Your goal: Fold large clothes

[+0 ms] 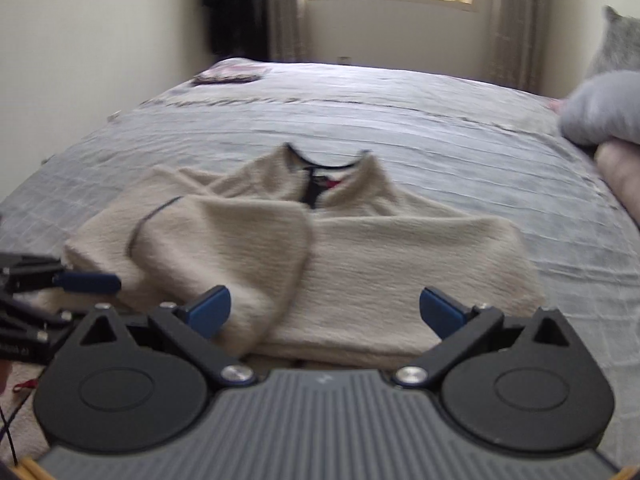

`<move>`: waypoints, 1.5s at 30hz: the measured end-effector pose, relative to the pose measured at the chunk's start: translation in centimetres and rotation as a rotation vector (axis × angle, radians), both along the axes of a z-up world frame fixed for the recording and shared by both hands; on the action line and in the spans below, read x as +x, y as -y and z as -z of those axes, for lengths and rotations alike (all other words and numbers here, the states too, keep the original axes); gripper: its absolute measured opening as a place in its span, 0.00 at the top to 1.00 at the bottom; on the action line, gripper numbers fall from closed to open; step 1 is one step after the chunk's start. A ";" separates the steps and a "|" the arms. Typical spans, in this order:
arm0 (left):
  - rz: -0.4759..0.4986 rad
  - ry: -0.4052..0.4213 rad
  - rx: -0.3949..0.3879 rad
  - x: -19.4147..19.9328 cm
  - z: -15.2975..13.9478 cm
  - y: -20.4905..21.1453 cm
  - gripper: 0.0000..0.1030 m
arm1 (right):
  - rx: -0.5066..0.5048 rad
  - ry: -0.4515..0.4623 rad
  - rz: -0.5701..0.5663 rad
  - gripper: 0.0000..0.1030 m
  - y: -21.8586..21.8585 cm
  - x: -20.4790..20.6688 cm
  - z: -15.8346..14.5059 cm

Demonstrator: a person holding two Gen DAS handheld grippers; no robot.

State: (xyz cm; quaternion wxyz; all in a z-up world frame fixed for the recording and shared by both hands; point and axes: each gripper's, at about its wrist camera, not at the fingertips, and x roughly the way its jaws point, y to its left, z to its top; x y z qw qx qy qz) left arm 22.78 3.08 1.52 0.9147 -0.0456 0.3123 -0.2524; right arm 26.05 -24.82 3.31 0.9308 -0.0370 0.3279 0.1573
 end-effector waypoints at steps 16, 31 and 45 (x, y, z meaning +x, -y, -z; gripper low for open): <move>-0.234 -0.123 -0.019 3.9 5.5 -6.9 0.45 | -0.104 0.005 -0.017 0.15 -5.4 5.2 3.7; -0.229 -0.059 -0.007 2.7 3.8 -6.9 0.43 | 0.529 -0.084 0.283 0.21 17.8 2.3 5.9; -0.288 -0.019 -0.033 4.7 2.2 -6.7 0.44 | 0.216 0.039 0.270 0.87 9.3 3.6 3.6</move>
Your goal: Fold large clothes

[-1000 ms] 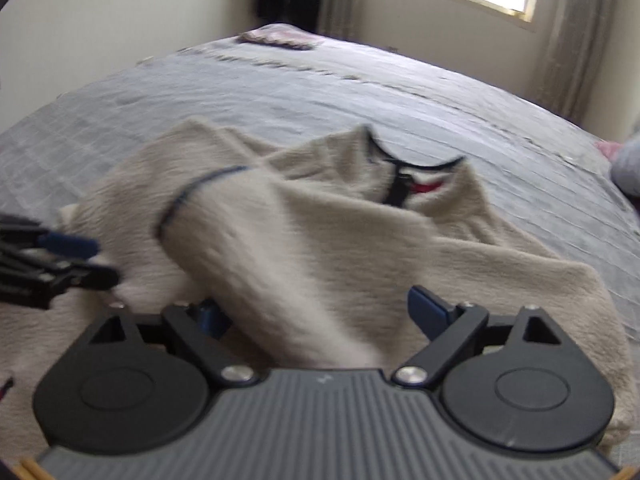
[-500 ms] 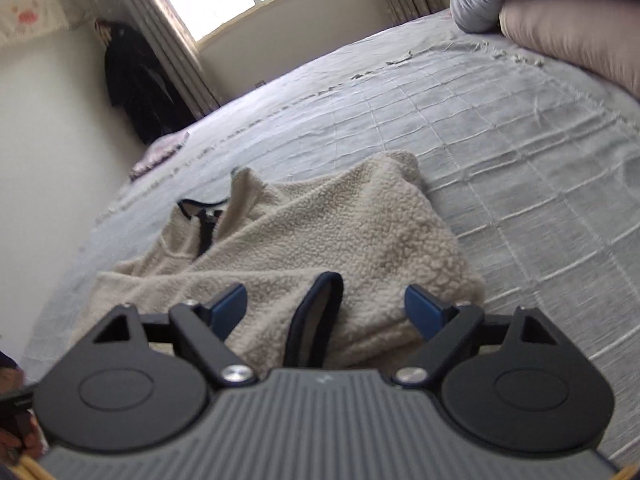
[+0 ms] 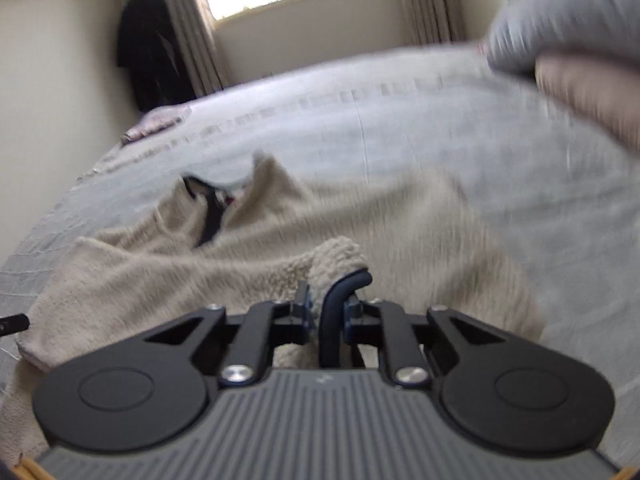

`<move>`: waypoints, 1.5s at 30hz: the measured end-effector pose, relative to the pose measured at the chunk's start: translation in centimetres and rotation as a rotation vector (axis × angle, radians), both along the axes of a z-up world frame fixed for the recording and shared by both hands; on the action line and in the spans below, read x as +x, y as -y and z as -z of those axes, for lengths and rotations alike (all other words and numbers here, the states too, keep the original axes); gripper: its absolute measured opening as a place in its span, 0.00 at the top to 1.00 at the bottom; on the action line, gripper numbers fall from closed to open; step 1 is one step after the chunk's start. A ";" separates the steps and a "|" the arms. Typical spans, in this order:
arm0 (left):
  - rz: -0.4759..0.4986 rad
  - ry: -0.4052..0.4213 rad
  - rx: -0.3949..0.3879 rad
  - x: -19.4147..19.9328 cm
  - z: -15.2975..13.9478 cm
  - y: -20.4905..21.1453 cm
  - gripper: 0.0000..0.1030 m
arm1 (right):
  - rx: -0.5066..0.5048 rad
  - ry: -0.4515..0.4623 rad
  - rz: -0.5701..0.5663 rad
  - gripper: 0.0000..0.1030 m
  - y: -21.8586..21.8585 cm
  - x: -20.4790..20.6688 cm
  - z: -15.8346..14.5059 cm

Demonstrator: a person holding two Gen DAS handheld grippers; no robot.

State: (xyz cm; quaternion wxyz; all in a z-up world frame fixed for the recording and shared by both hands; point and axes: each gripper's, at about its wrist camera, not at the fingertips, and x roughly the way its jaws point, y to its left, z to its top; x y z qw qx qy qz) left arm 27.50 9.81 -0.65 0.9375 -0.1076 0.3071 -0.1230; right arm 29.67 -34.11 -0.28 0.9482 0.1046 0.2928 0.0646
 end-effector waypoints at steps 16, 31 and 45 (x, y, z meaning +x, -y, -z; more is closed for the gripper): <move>0.056 -0.056 0.038 1.3 3.5 3.0 0.43 | -0.130 0.018 0.097 0.46 1.0 1.6 1.6; -0.015 -0.064 0.090 -6.8 -0.8 1.5 0.03 | -0.210 -0.016 -0.021 0.04 -0.4 -6.4 -0.3; 0.000 -0.166 0.171 -17.1 1.0 -3.2 0.00 | -0.242 -0.112 -0.002 0.00 1.8 -16.6 1.5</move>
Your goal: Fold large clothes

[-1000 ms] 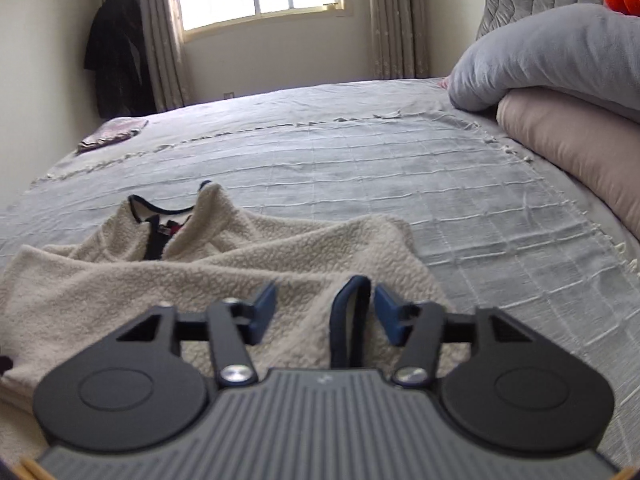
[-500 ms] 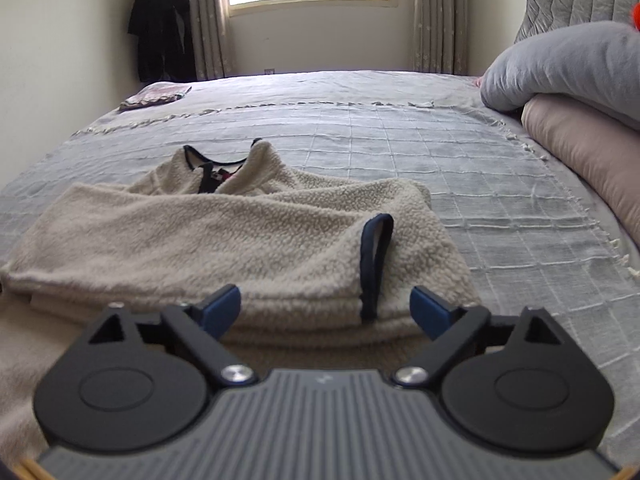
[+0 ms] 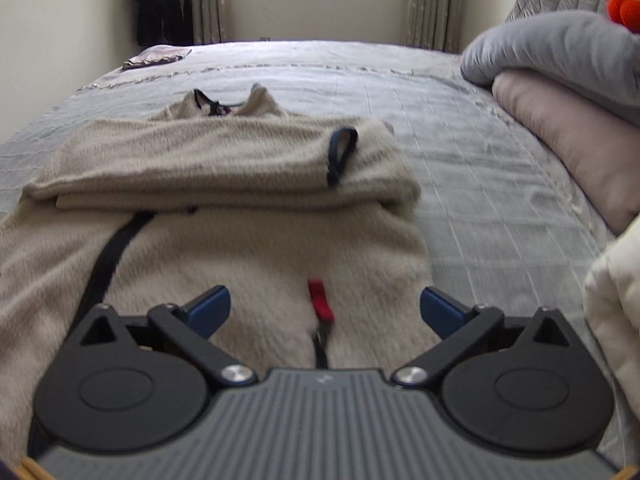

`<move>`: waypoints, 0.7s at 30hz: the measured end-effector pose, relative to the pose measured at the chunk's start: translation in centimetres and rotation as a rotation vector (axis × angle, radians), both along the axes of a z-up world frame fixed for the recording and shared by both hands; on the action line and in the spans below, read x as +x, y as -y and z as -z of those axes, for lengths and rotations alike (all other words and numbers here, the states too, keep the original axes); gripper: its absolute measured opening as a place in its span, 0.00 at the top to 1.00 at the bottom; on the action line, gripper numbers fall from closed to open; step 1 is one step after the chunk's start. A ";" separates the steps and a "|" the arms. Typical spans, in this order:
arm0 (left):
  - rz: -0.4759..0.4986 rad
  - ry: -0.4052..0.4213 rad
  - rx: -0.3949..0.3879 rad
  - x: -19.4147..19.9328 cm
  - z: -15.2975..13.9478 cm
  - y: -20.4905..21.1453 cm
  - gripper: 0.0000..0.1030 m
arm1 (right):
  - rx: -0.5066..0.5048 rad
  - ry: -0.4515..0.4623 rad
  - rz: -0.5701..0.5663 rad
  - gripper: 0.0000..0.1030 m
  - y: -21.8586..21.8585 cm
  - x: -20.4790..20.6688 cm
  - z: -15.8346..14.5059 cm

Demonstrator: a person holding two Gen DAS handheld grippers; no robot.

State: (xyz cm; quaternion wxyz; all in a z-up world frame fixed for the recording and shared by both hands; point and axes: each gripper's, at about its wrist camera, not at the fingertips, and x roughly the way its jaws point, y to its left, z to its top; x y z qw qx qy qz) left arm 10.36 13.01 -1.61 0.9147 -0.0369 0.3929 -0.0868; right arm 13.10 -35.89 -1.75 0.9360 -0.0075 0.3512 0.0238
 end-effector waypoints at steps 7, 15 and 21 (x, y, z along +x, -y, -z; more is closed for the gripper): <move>0.018 -0.120 -0.075 -2.7 2.8 -3.1 0.00 | 0.019 -0.075 0.044 0.00 3.4 -3.8 2.9; 0.061 -0.134 -0.129 -3.6 3.4 -2.9 0.00 | 0.212 -0.129 0.069 0.00 6.8 -6.2 4.8; 0.116 -0.150 -0.230 -5.1 3.6 -2.9 0.03 | 0.253 -0.155 0.028 0.00 6.8 -7.5 4.7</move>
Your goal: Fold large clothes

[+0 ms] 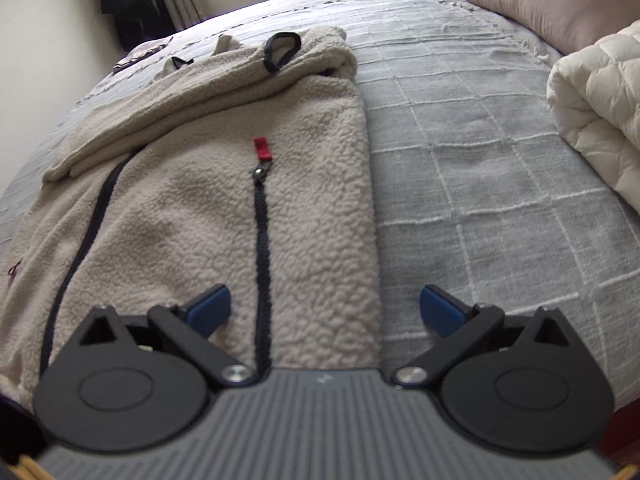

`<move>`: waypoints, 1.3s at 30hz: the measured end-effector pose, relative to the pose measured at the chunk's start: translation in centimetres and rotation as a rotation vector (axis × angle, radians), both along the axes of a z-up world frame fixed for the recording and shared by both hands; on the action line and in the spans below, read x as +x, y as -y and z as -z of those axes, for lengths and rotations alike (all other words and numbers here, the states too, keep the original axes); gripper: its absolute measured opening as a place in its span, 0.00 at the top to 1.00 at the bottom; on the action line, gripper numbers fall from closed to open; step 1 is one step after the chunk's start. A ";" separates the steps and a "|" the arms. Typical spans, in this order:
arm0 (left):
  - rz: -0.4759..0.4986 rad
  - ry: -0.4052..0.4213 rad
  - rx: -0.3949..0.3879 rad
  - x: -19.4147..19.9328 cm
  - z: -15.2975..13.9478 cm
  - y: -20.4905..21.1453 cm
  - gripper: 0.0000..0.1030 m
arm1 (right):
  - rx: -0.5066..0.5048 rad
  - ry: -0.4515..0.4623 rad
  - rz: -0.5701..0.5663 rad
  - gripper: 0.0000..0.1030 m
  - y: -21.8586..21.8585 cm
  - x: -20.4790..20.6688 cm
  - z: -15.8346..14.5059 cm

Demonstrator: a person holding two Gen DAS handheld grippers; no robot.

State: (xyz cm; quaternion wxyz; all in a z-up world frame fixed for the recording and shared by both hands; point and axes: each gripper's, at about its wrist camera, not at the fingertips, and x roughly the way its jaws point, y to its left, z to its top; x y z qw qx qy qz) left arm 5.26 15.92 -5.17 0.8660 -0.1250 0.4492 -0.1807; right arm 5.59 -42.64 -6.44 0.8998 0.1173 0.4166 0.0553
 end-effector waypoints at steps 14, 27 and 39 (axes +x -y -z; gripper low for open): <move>0.043 -0.086 -0.183 -2.6 0.6 -0.6 0.44 | 0.097 -0.018 -0.127 0.27 -0.4 -3.1 -0.3; -0.012 0.023 -0.250 -5.0 -2.7 -0.3 0.83 | 0.088 0.137 -0.148 0.82 -1.9 -6.3 -4.2; -0.127 0.300 -0.175 3.7 -11.7 1.2 0.84 | 0.019 0.327 -0.124 0.82 -3.2 2.4 -13.1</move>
